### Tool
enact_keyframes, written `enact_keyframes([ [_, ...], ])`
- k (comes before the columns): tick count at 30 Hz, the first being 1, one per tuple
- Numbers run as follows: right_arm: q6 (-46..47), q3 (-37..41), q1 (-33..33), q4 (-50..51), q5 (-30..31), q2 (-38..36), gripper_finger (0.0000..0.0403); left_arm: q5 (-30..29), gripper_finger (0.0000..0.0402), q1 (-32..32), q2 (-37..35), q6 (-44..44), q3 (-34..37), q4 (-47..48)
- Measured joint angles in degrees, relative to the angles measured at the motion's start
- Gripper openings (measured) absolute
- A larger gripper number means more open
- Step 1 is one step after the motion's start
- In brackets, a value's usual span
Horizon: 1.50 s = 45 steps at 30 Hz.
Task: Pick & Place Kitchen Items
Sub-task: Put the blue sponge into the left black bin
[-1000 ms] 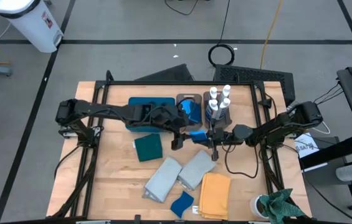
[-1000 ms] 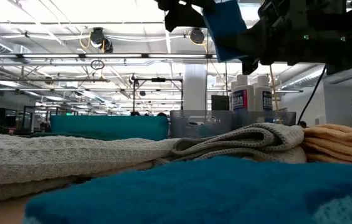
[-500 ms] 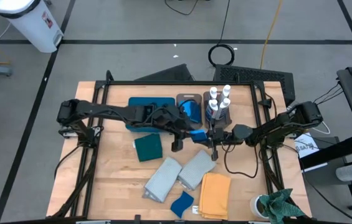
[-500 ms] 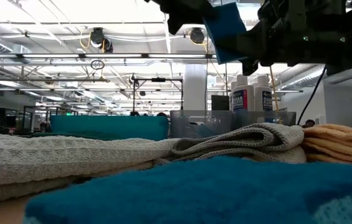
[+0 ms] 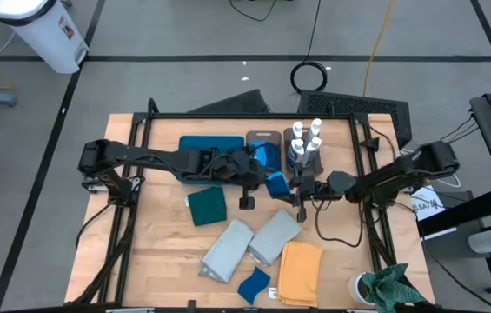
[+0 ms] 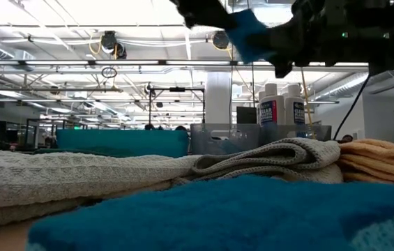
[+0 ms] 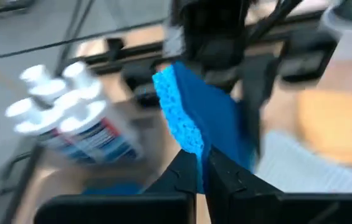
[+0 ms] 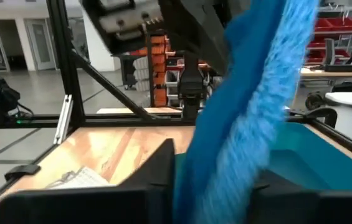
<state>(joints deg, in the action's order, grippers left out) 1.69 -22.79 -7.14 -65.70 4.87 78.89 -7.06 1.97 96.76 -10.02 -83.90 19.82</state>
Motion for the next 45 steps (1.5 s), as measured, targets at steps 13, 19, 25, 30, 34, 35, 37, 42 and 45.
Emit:
enact_keyframes([
  [13,3.19,2.53,-1.37,15.29,-0.68,-22.7,0.023,-17.3,0.0011,-2.0,0.33,-16.09,0.07,6.14],
  [19,2.37,4.5,-1.7,15.43,-0.51,-25.67,0.0236,-17.15,0.0012,-6.11,6.99,-21.85,0.11,0.34],
  [25,2.13,5.09,-1.55,15.34,-0.49,-25.31,0.0223,-17.41,0.0006,-10.92,13.87,-24.86,0.12,-6.27],
  [30,2.0,5.07,-1.57,15.89,-0.5,-25.37,0.0216,-16.85,0.0018,-13.31,16.98,-23.85,0.13,-4.59],
  [34,1.11,5.07,-1.35,15.99,-0.47,-25.39,0.0216,-12.76,0.0013,-13.34,17.0,-21.86,0.11,-1.77],
  [35,0.59,5.07,-1.2,16.03,-0.48,-25.39,0.0216,-11.35,0.0013,-13.28,17.02,-21.65,0.11,-1.29],
  [37,0.46,5.07,-1.12,16.09,-0.44,-25.37,0.0217,-8.83,0.0018,-13.03,17.06,-21.67,0.11,-0.15],
  [42,0.44,5.07,-1.11,16.02,-0.46,-25.37,0.0213,-4.67,0.005,-12.8,17.06,-22.07,0.11,0.36],
  [45,0.44,5.07,-1.11,15.86,-0.46,-25.37,0.0213,-4.4,0.0077,-12.81,17.06,-18.68,0.11,0.8],
])
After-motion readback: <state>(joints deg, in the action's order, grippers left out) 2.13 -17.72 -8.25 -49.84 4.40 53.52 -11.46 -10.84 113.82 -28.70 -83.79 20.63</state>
